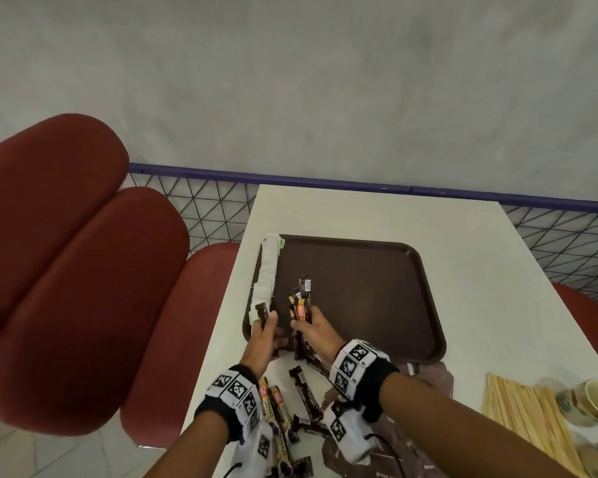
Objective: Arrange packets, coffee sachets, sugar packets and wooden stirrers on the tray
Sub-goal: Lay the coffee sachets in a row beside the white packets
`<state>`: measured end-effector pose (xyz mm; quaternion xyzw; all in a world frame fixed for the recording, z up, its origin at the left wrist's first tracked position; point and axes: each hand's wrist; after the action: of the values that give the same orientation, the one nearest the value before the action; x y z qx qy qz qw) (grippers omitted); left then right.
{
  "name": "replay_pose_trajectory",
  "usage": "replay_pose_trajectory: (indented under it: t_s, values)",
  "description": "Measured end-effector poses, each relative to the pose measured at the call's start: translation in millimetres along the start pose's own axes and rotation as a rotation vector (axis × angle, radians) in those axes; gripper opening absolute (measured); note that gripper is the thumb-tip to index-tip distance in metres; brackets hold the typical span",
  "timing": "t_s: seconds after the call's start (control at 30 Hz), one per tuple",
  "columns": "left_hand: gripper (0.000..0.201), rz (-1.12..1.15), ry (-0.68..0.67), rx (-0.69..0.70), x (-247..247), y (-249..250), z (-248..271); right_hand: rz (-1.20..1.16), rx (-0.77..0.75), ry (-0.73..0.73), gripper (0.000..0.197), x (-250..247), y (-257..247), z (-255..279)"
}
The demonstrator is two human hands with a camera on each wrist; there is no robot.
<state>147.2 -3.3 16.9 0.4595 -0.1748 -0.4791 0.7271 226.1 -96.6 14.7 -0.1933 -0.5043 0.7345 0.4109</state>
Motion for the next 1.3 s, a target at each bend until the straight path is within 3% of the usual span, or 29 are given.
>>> replay_pose_trajectory:
  t_s: [0.07,0.17,0.2,0.3,0.43,0.5,0.57,0.7,0.8,0.97,1.03,1.13,1.3]
  values:
    - [0.063,0.115,-0.063,-0.069,-4.4,-0.1,-5.9,-0.080,0.011,-0.007,0.024,13.2,-2.6,0.2]
    - [0.105,0.204,-0.117,-0.116,-10.5,-4.3,-18.5,0.111,-0.063,-0.035,0.020,33.8,-2.0,3.6]
    - [0.105,0.205,-0.129,-0.112,-12.2,-2.8,-21.0,0.225,-0.096,-0.012,0.020,38.8,0.6,3.4]
    - [0.077,0.173,-0.154,-0.085,-11.6,10.6,-16.4,0.642,-0.120,0.072,0.033,47.3,9.7,2.2]
    - [0.066,0.188,-0.203,-0.051,-8.4,5.5,-25.4,0.771,-0.226,0.126,0.042,49.7,9.4,7.1]
    - [0.074,0.204,-0.247,-0.056,-8.1,1.3,-28.5,0.898,-0.210,0.139,0.050,43.9,8.6,7.3]
    - [0.064,0.209,-0.242,-0.053,-5.6,-1.2,-29.9,0.987,-0.161,0.091,0.056,35.0,8.3,6.8]
    - [0.027,0.201,-0.146,-0.015,1.6,1.2,-29.7,0.794,-0.078,-0.076,0.076,17.7,4.5,3.5]
    - [0.034,0.202,-0.096,-0.012,3.8,5.6,-38.0,0.471,-0.072,-0.117,0.085,2.8,6.7,-2.9]
    - [0.059,0.201,0.022,0.015,11.7,2.6,-55.8,0.082,-0.045,-0.188,0.061,-17.2,13.9,-4.1]
    - [0.042,0.234,0.039,0.036,14.6,7.7,-50.6,0.051,-0.062,-0.188,0.048,-22.5,15.7,-3.8]
    - [0.012,0.231,0.054,0.054,18.7,11.2,-48.5,0.028,-0.054,-0.178,0.043,-26.6,15.6,-1.6]
    - [0.017,0.208,0.010,0.108,20.3,11.7,-44.4,-0.031,-0.034,-0.106,0.035,-31.7,1.3,-11.5]
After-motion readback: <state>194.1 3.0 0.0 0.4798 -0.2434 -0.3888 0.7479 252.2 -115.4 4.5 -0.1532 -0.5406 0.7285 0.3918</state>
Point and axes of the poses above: each hand's wrist, its own z-axis away from the middle knuckle, its own x-axis out of the palm, y = z × x, and after that the axes turned 12 degrees about -z, right-handed
